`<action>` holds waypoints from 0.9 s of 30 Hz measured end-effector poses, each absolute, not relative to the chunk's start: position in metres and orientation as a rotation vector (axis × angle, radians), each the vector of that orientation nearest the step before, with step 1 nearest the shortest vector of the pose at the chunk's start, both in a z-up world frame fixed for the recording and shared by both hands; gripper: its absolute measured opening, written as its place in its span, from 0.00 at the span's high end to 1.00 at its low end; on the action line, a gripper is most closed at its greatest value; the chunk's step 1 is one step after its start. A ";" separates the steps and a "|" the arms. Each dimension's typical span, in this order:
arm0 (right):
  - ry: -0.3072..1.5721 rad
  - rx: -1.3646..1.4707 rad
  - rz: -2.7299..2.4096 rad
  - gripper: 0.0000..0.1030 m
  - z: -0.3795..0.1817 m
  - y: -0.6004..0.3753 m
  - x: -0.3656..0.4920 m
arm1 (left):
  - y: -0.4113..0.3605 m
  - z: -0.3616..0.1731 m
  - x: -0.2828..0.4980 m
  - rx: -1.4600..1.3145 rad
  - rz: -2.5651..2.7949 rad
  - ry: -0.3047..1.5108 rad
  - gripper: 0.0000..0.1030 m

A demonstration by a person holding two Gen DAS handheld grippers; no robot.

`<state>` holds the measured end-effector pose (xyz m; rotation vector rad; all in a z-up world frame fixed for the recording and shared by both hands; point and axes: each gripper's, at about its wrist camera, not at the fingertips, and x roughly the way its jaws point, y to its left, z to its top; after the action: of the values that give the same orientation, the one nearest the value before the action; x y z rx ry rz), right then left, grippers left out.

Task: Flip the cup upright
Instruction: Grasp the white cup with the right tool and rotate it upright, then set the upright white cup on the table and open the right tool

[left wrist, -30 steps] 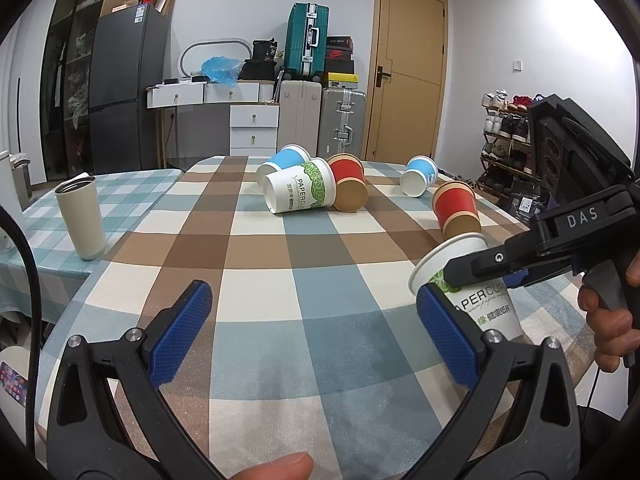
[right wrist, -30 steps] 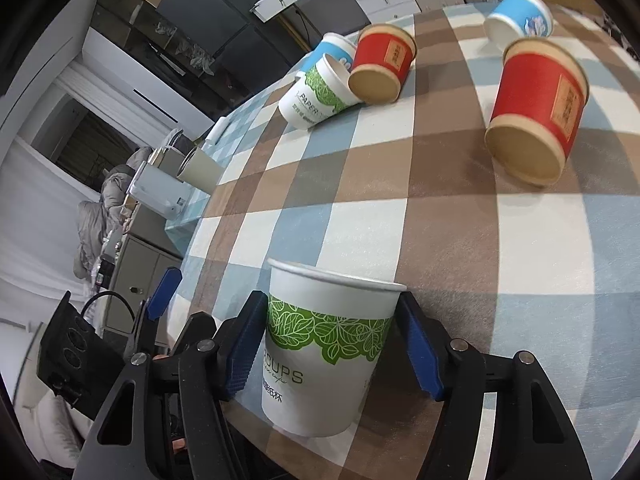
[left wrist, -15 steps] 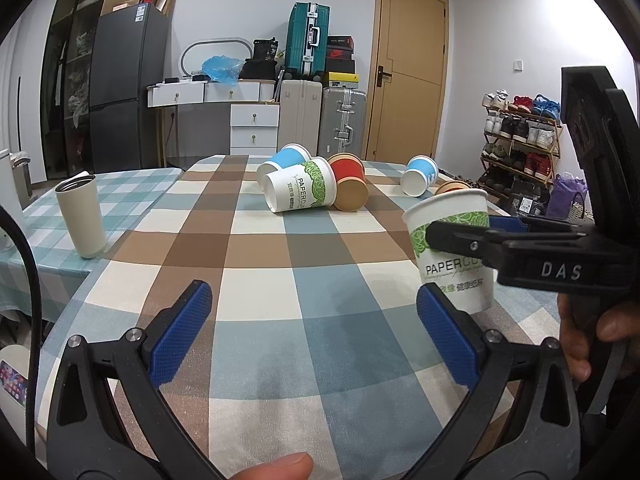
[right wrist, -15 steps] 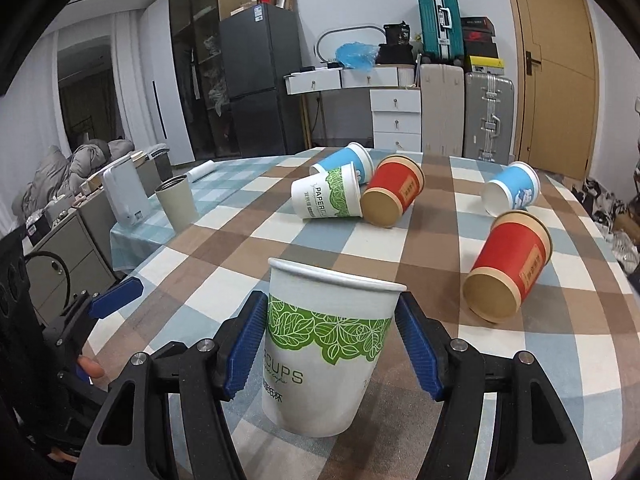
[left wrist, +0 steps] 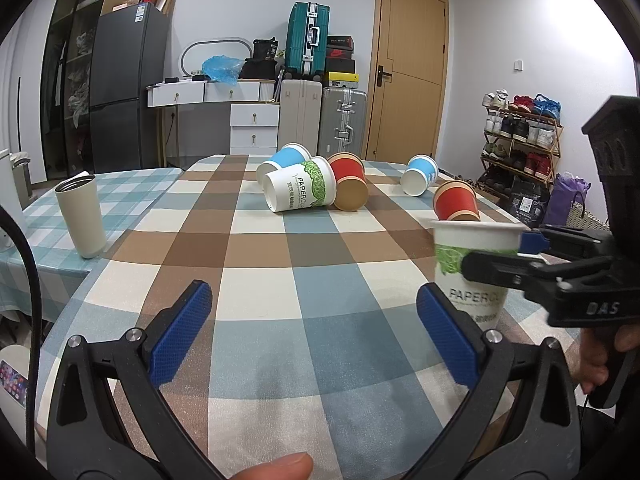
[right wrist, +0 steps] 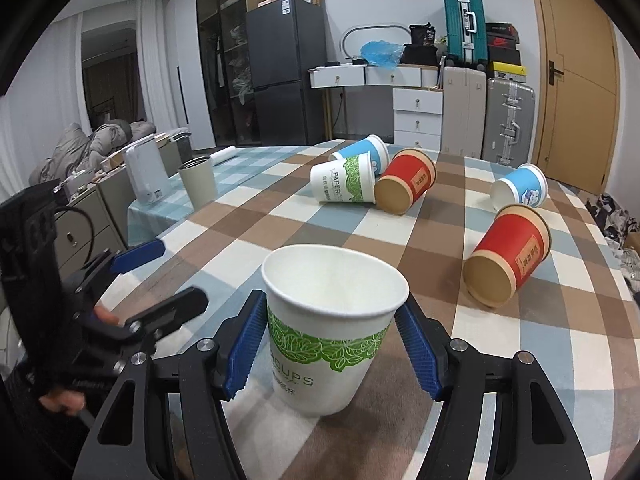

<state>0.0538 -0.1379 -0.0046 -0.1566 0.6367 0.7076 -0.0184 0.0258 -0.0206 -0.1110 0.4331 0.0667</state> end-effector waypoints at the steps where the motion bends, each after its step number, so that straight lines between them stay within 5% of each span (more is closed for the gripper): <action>1: 0.639 -0.158 0.716 0.36 -0.005 -0.141 0.052 | 0.026 -0.021 -0.019 -0.112 0.067 0.433 0.01; 22: 0.524 -0.219 0.670 0.36 -0.017 -0.134 0.043 | 0.026 -0.020 -0.019 -0.112 0.065 0.433 0.01; 25: 0.528 -0.224 0.673 0.34 -0.018 -0.134 0.043 | 0.024 -0.021 -0.017 -0.115 0.058 0.436 0.01; 27: 0.532 -0.213 0.681 0.22 -0.018 -0.136 0.044 | 0.023 -0.021 -0.017 -0.117 0.054 0.438 0.01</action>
<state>0.0437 -0.1363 -0.0175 -0.2131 0.5322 0.6811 -0.0168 0.0233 -0.0212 -0.1170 0.4376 0.0539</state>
